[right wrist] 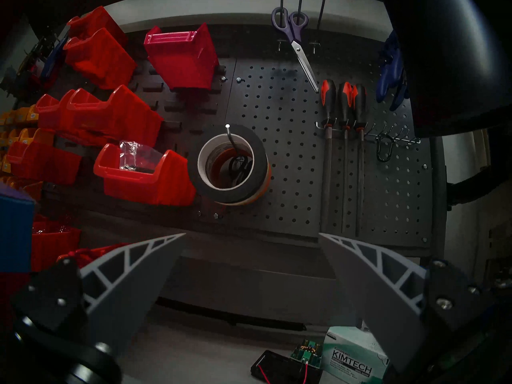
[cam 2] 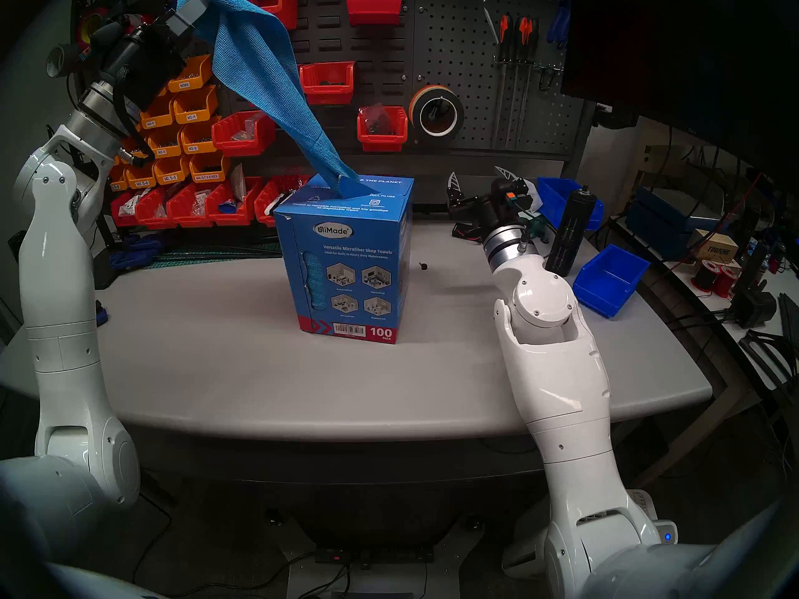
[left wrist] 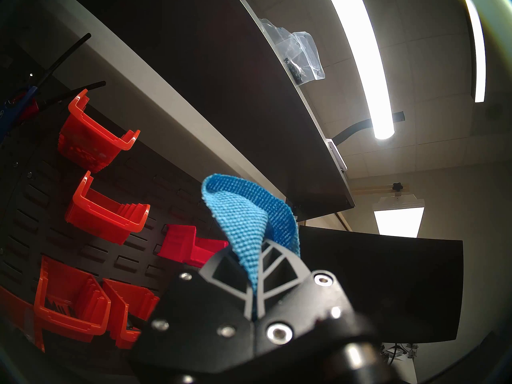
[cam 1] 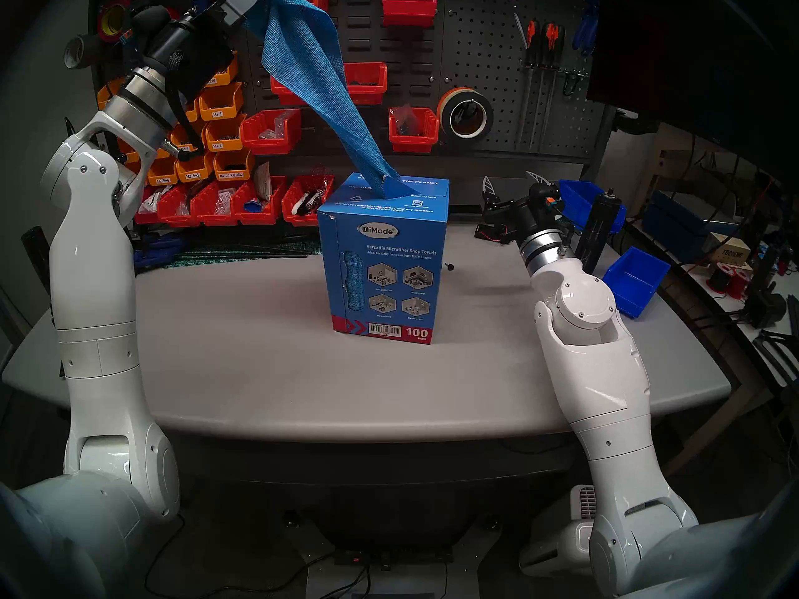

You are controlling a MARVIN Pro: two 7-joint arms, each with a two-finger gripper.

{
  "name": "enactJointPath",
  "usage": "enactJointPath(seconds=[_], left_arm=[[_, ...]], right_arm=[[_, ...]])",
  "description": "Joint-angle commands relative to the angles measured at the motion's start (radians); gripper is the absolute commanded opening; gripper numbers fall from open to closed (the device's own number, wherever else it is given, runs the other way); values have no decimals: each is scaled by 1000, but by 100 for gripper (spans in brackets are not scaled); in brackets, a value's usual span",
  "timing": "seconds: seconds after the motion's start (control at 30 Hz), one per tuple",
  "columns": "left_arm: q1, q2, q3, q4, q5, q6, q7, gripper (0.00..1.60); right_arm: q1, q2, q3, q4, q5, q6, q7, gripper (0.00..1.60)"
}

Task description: Take out a shop towel

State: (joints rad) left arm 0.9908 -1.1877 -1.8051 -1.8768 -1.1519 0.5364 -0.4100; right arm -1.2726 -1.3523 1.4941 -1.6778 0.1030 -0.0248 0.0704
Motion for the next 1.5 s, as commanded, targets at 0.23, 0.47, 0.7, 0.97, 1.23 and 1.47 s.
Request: enactJointPath(seconds=[0.23,0.47,0.7,0.97,1.23,1.47], left_arm=[[-29,0,-9,-17,-5,-9,1,0],[-29,0,-9,-17,-5,-9,1,0],[-29,0,-10,-17,-5,-10,1,0],[-29,0,-10,-17,-5,-10,1,0],[-30,-1,-10,-17,-5,-10,1,0],[-30,-1,-10,-17,-5,-10,2,0]], right_arm=[[109,35,5,-81,-18,33,43,160],[145,40,9,-96,-16,64,68,160],[174,39,6,-113,-9,100,97,160],[199,27,-4,-145,23,138,136,160],[206,11,-18,-188,77,200,189,160],[199,20,-26,-227,97,249,224,160]])
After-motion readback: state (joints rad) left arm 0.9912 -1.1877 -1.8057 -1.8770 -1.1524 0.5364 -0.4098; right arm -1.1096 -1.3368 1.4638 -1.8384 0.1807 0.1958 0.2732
